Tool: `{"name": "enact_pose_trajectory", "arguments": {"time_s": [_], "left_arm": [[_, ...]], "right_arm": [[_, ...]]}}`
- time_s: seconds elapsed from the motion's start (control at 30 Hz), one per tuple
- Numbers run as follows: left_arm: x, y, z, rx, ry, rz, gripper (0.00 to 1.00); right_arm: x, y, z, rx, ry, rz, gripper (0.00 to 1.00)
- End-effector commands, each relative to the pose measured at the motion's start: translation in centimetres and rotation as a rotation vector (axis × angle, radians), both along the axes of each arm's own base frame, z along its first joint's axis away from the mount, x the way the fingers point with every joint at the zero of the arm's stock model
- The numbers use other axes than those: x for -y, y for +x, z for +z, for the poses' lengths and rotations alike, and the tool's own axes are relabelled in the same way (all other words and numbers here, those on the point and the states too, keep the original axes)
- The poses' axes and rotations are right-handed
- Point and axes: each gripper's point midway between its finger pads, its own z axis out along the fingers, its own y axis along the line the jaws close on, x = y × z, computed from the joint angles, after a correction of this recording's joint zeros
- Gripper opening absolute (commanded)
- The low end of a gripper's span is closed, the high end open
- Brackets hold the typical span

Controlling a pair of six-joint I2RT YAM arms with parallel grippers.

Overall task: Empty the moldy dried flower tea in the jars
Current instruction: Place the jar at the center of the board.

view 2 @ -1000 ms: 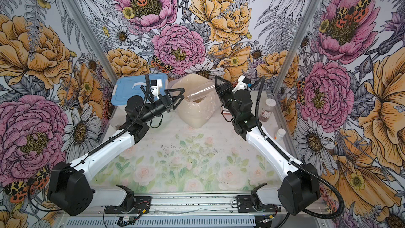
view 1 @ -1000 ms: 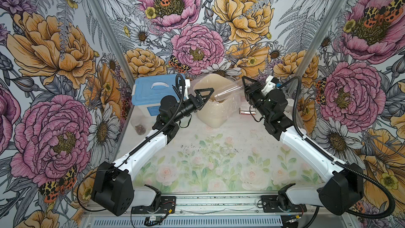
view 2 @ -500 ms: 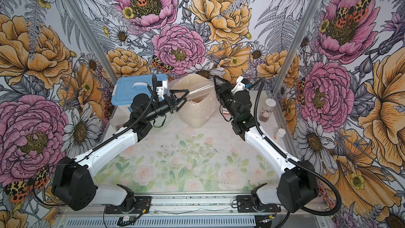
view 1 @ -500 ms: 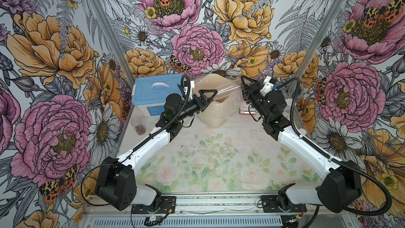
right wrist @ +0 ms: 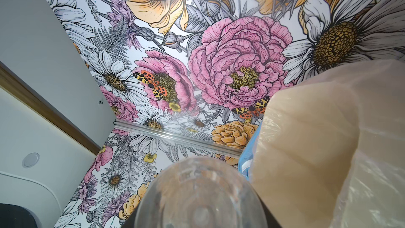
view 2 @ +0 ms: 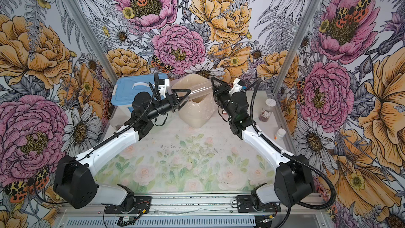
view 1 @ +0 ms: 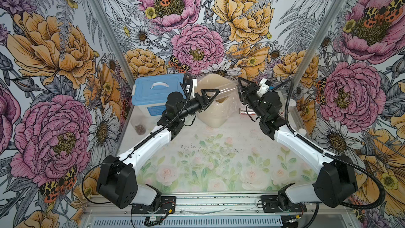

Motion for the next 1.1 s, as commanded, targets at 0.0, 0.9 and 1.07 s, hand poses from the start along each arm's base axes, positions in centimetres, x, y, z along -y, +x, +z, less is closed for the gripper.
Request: {"name": "enact_pose_trajectory", "arguments": {"time_s": [0.0,0.9,1.07], "left_arm": [[0.6,-0.5,0.9,0.033,-0.003,-0.033,0.79],[0.3,-0.3,-0.4,0.048,0.086,-0.009,0.45],[0.0,-0.5,-0.1,0.073,0.111,-0.004,0.41]], "right_arm": [[-0.8,-0.2,0.2,0.019,0.021,0.031,0.23],[-0.9,-0.2,-0.6,0.009,0.021,0.034,0.46],[-0.7,-0.2,-0.8,0.008,0.022,0.025,0.69]]}}
